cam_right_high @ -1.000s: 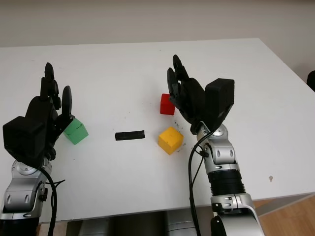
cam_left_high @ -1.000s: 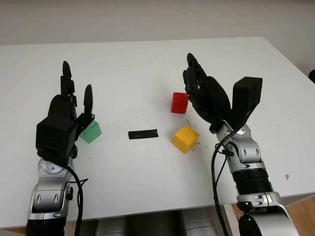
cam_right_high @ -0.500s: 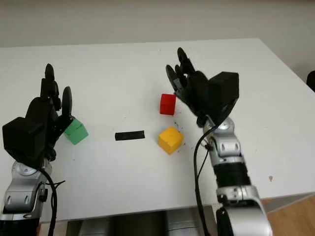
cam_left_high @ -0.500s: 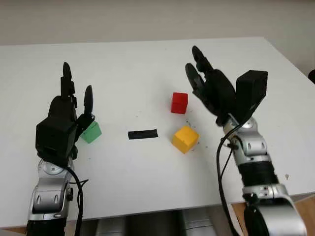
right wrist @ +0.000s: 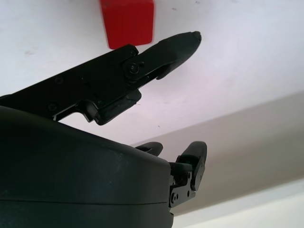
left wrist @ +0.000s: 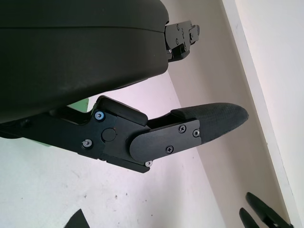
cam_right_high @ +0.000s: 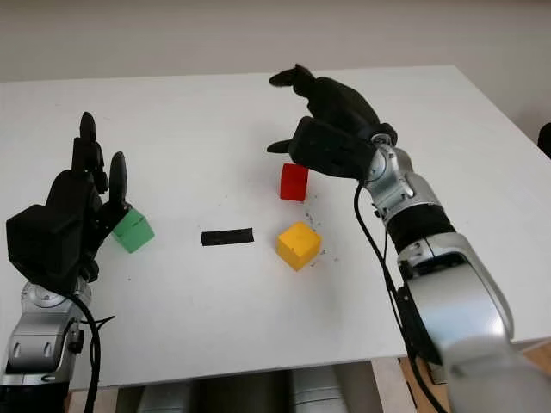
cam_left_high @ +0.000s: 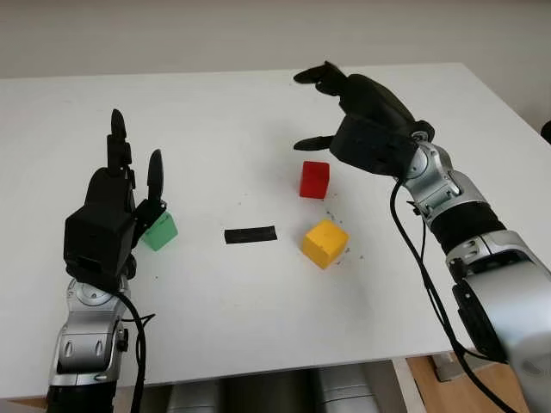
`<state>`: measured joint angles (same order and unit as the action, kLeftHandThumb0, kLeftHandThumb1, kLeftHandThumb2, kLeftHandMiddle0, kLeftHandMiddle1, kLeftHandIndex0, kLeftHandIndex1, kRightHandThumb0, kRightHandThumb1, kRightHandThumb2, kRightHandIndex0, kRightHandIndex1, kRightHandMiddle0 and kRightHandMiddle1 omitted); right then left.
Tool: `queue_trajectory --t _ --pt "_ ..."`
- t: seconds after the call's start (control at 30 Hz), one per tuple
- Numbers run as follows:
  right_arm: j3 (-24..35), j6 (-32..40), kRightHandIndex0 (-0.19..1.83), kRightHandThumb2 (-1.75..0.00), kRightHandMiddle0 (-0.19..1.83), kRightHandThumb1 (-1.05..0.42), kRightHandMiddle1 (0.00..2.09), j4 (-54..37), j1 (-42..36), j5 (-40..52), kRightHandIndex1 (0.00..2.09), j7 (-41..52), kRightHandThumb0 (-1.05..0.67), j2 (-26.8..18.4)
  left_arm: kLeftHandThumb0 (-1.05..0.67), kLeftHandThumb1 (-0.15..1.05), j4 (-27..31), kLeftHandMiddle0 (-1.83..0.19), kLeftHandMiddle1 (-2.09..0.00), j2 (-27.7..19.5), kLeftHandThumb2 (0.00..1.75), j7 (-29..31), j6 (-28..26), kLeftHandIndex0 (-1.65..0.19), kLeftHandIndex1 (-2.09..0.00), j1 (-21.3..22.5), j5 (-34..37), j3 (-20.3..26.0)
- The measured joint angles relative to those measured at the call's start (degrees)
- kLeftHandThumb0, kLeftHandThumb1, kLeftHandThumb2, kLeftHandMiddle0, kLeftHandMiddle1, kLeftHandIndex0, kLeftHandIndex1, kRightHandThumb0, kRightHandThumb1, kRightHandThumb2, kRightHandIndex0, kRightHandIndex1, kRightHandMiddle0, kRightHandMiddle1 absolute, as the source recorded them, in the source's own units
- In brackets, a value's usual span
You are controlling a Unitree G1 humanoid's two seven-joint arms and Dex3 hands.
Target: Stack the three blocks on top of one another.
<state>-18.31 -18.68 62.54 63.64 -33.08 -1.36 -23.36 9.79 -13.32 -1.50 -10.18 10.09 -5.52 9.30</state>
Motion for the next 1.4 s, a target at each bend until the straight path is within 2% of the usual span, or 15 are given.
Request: queue_trajectory --t 0.17,0.33,0.77,1.0,1.4 --pt "-3.0 0.4 0.26 -0.05 0.28 -0.84 0.2 3.4 0.6 -2.3 0.1 0.7 -0.63 0.0 -0.81 1.05 0.0 0.19 0.0 -0.1 0.69 0.2 -0.2 0.19 0.0 0.3 0.0 0.0" --pt "-6.4 1.1 0.27 -0.05 0.31 -0.83 0.14 4.5 0.8 -5.3 0.08 0.0 -0.65 0.1 -0.81 1.05 0.0 0.19 0.0 -0.1 0.7 0.2 -0.2 0.19 0.0 0.4 -0.2 0.0" --pt "-9.0 2.1 0.26 -0.06 0.36 -0.86 0.11 4.9 1.5 -7.1 0.07 5.6 -0.74 0.2 -0.81 1.05 -0.1 0.19 0.0 -0.1 0.7 0.3 0.0 0.19 0.0 0.4 -0.3 0.0" --pt "-11.1 3.7 0.3 -0.06 0.44 -0.86 0.13 4.5 1.5 -9.6 0.07 2.0 -0.67 0.2 -0.79 1.05 -0.1 0.19 0.0 -0.1 0.7 0.3 0.0 0.19 0.0 0.4 -0.4 -0.1" --pt "-15.5 6.7 0.37 -0.06 0.58 -0.87 0.19 6.2 1.5 -13.8 0.08 -3.4 -0.65 0.3 -0.79 1.05 -0.1 0.19 0.0 0.0 0.69 0.0 0.0 0.19 -0.02 0.4 -0.8 0.0"
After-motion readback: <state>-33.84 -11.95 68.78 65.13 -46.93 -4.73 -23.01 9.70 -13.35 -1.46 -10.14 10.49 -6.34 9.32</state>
